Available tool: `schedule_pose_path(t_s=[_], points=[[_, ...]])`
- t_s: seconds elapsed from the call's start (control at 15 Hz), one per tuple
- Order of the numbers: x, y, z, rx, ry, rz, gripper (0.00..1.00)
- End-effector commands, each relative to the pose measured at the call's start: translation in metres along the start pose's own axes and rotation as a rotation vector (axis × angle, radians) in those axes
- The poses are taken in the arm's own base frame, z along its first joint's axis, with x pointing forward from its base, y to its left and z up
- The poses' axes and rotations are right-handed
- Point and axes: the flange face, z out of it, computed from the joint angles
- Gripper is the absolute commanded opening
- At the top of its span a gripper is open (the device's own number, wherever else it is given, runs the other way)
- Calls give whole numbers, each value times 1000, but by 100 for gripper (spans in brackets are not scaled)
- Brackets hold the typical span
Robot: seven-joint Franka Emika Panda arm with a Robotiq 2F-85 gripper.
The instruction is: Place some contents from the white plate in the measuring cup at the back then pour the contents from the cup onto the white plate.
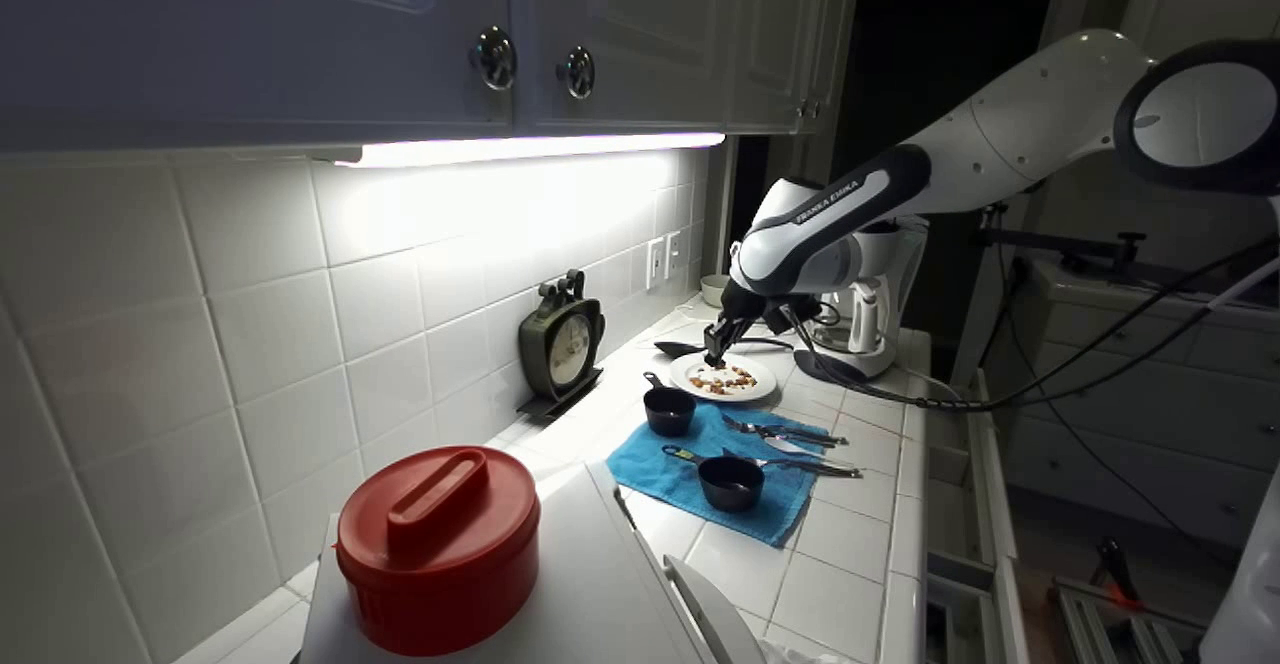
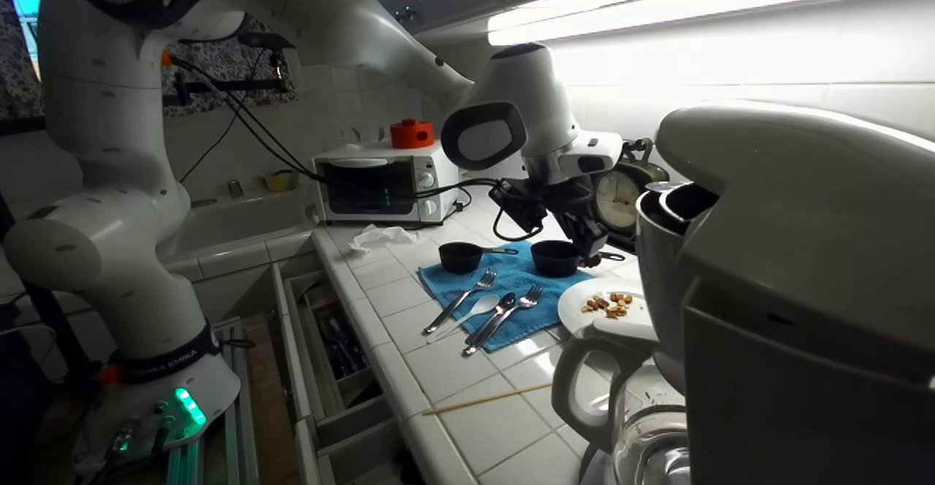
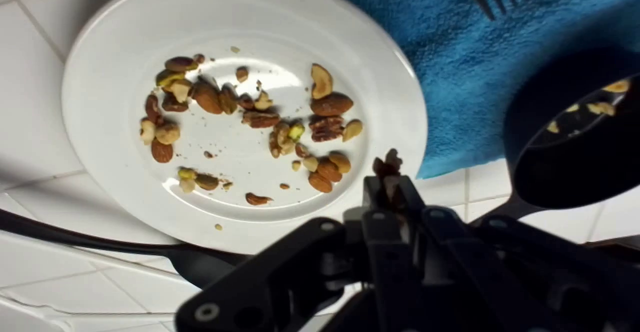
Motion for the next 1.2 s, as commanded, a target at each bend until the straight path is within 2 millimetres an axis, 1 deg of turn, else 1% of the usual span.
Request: schedule_pose_path(t_s=[0.0, 0.13, 0.33, 0.6, 0.67, 0.73, 0.8, 1.13], points=[[2, -26, -12, 74, -2, -74, 5], [4, -44, -8, 113, -18, -124, 5], [5, -65, 4, 149, -42, -193, 5], [7, -80, 18, 181, -69, -263, 6], [7, -81, 23, 180, -77, -272, 33], [8, -79, 26, 174, -79, -274, 35], [9, -77, 28, 165, -73, -272, 41], [24, -59, 28, 148, -24, -240, 75]])
